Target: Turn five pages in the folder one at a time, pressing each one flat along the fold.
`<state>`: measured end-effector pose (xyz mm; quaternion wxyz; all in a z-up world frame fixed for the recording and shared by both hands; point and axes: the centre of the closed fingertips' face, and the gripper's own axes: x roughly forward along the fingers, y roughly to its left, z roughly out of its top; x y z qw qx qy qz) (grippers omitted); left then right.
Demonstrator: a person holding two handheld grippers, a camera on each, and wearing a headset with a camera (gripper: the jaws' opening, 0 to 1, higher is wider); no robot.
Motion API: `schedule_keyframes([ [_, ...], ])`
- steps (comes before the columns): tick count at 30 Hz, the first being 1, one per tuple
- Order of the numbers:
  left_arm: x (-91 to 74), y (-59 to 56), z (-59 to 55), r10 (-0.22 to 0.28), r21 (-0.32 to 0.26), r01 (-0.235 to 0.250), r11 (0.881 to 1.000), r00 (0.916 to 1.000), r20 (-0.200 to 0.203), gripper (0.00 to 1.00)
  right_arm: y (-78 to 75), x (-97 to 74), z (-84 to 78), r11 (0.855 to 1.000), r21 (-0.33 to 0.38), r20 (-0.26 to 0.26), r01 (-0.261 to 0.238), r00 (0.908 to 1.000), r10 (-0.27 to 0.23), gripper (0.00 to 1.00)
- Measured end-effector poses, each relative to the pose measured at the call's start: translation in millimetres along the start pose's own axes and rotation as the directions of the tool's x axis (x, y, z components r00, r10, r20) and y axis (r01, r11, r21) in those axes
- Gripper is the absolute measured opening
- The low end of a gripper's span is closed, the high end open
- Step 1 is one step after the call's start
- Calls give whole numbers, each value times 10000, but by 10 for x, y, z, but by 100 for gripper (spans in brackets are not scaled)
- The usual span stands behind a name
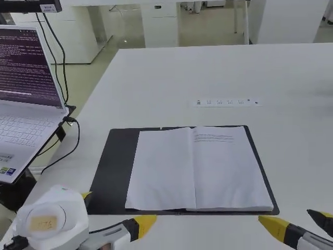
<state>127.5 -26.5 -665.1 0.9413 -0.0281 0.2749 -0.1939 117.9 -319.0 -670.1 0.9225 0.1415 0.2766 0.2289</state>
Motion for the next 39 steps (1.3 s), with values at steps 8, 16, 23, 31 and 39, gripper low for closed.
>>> schedule_keyframes([
  [8,364,-312,72,-844,579,860,9946,9960,-284,93,2,15,62,9999,142,213,-59,9998,56,81],
  [16,800,-676,154,-1704,1247,1759,9765,9839,-533,91,-40,-9,105,9994,342,484,13,9988,-29,81],
  [23,1175,-995,169,-2294,1632,2390,9572,9704,-757,89,-73,-43,114,9983,578,615,68,9981,-103,81],
  [31,1534,-1335,134,-2815,1825,2944,9381,9550,-934,85,-119,-84,117,9971,730,736,201,9970,-255,80],
  [39,1945,-1653,41,-3102,1942,3231,9262,9460,-943,79,-158,-118,107,9950,951,824,308,9959,-387,80],
])
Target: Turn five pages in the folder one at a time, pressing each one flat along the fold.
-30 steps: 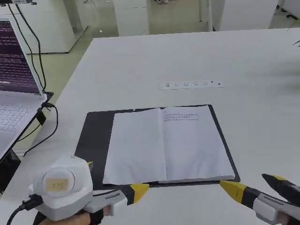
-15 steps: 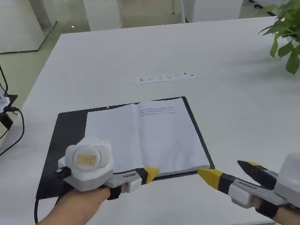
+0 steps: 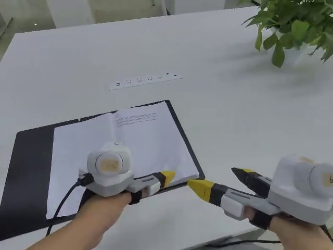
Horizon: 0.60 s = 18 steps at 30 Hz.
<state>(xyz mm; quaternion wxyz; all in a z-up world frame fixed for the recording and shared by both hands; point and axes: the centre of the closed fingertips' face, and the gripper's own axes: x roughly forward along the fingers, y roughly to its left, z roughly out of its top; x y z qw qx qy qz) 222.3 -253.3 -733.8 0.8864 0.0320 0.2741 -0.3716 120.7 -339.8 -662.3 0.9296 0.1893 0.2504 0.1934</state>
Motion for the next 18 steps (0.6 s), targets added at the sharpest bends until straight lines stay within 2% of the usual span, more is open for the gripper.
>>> schedule_keyframes([
  [6,227,-37,-133,79,206,-71,9998,9993,-377,75,-11,-3,20,10000,50,50,17,10000,-18,80],
  [9,290,-17,-146,238,245,-230,9994,9992,-329,74,-14,-1,41,9999,100,144,26,9999,-27,80],
  [13,386,-5,-113,399,86,-398,9992,9992,-52,69,1,12,36,9999,120,147,4,9999,-6,80],
  [17,485,-8,-185,561,201,-557,9982,9983,-168,59,9,18,12,9999,155,90,5,10000,-7,80],
  [18,498,-11,-219,612,415,-604,9973,9980,-171,58,9,18,6,9999,170,89,-2,10000,0,80],
])
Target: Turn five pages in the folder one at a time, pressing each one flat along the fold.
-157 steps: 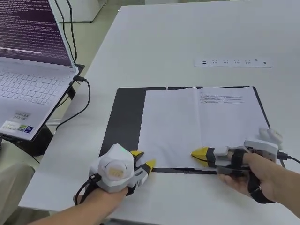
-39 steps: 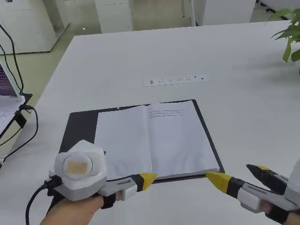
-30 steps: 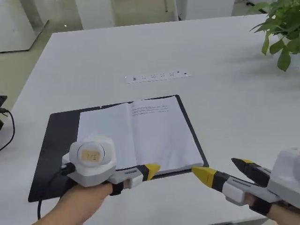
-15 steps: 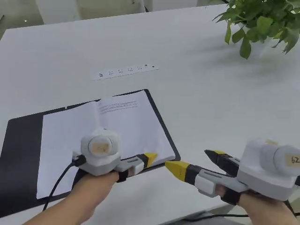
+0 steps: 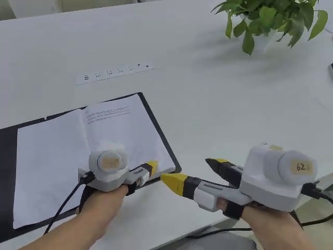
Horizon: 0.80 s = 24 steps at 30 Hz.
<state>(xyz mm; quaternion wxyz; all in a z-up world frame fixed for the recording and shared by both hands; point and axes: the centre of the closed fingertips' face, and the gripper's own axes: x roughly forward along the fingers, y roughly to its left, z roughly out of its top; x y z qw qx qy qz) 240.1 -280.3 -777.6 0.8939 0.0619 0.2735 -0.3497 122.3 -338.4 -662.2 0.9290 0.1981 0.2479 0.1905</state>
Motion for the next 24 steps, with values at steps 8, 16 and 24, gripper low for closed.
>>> schedule_keyframes([
  [8,11,-6,-31,95,676,-139,9976,9979,646,47,-29,-7,-45,9999,142,-52,52,10000,-52,79],
  [16,4,8,-13,29,786,-105,9969,9954,953,36,-55,14,-69,9998,210,-129,75,9999,-72,79],
  [24,4,3,-12,31,752,-113,9971,9940,1092,30,-46,58,-92,9997,235,-233,-21,9997,26,79],
])
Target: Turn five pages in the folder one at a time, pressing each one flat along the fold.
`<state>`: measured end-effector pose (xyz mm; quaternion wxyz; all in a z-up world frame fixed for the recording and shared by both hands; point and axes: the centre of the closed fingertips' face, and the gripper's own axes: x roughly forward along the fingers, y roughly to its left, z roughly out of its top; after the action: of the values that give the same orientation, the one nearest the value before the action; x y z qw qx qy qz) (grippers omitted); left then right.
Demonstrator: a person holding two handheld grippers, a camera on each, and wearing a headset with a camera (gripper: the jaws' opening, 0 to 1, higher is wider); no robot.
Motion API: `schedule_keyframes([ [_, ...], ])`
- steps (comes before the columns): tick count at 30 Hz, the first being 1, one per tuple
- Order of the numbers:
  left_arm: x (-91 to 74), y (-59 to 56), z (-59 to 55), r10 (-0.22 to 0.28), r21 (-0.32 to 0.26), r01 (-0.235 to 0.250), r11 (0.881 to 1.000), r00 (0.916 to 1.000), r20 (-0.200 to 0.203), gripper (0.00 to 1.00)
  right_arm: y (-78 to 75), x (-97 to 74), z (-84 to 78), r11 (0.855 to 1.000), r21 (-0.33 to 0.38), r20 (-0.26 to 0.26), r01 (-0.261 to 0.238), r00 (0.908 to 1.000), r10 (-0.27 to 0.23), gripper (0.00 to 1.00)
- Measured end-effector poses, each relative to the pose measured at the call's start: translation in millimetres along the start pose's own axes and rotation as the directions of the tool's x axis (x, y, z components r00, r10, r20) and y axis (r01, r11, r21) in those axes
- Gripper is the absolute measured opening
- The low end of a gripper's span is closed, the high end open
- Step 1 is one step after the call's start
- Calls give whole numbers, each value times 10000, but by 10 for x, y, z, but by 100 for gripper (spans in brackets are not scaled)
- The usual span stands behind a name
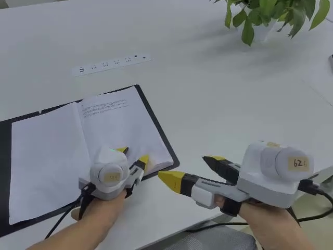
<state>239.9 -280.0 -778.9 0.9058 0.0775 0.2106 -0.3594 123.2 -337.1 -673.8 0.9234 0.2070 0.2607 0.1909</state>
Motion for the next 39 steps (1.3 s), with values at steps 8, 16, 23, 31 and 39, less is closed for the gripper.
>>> schedule_keyframes([
  [8,10,43,-2,114,-301,-113,9995,9999,19,22,-3,42,-17,10000,12,-143,-79,9999,79,79],
  [16,16,57,3,146,-595,-140,9981,9998,97,17,10,102,-51,9998,-82,-326,-161,9993,158,78],
  [23,25,148,-11,349,-1464,-332,9887,9994,89,8,-26,189,-43,9996,-154,-514,-256,9984,247,77],
  [31,37,131,-17,242,-1248,-230,9919,9997,78,7,-57,486,-57,9969,-346,-900,-711,9936,677,70],
  [39,43,141,-11,236,-1289,-215,9914,9996,142,7,-194,997,83,9919,-363,-1046,-1214,9876,1170,55],
])
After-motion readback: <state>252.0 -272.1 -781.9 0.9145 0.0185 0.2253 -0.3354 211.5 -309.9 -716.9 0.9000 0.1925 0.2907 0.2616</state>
